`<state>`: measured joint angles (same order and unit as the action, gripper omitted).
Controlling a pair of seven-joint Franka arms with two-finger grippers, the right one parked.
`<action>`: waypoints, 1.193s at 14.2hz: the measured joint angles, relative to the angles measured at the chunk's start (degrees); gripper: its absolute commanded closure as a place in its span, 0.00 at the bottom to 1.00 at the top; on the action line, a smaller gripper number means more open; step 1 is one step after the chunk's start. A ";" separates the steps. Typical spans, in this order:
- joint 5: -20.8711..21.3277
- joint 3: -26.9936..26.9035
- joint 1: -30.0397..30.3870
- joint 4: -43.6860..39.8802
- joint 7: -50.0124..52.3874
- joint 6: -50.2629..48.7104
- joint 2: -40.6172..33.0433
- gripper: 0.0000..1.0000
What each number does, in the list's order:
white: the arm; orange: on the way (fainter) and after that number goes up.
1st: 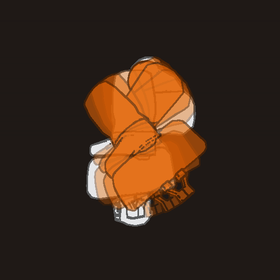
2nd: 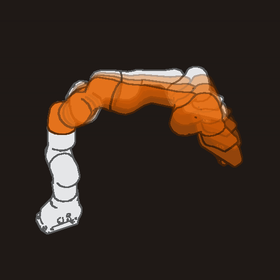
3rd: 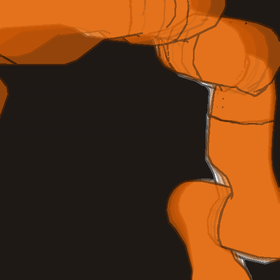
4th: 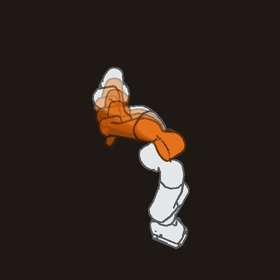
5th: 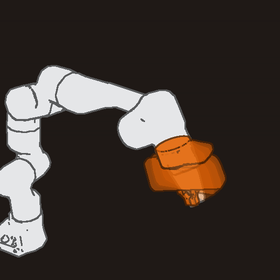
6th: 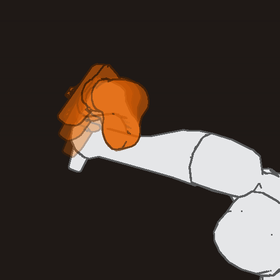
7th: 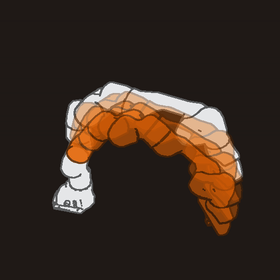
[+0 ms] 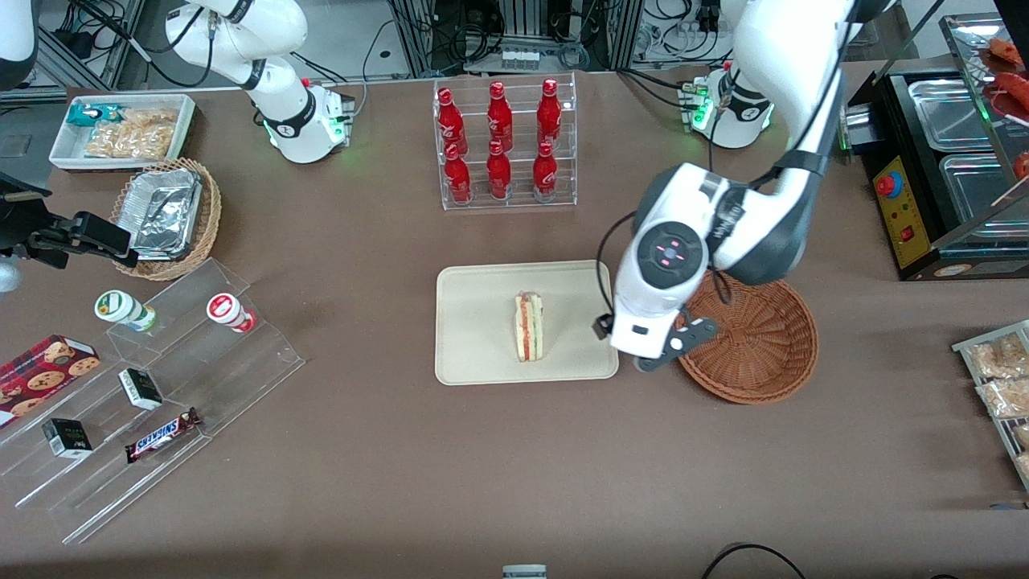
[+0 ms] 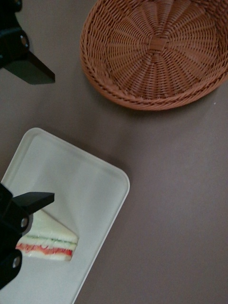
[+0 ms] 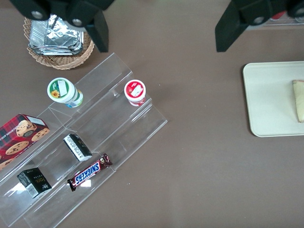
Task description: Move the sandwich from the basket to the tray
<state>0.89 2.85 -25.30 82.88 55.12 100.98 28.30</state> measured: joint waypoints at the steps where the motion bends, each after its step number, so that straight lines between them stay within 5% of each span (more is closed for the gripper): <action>1: -0.32 0.01 1.75 1.01 -2.25 -0.24 -0.79 0.00; 12: -4.41 0.14 16.68 12.82 -29.70 -5.86 -17.49 0.00; 17: -4.28 5.42 22.95 13.73 -35.43 -6.22 -22.20 0.00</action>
<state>-3.39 8.26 -2.35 96.62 19.68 94.76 6.10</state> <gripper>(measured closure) 0.000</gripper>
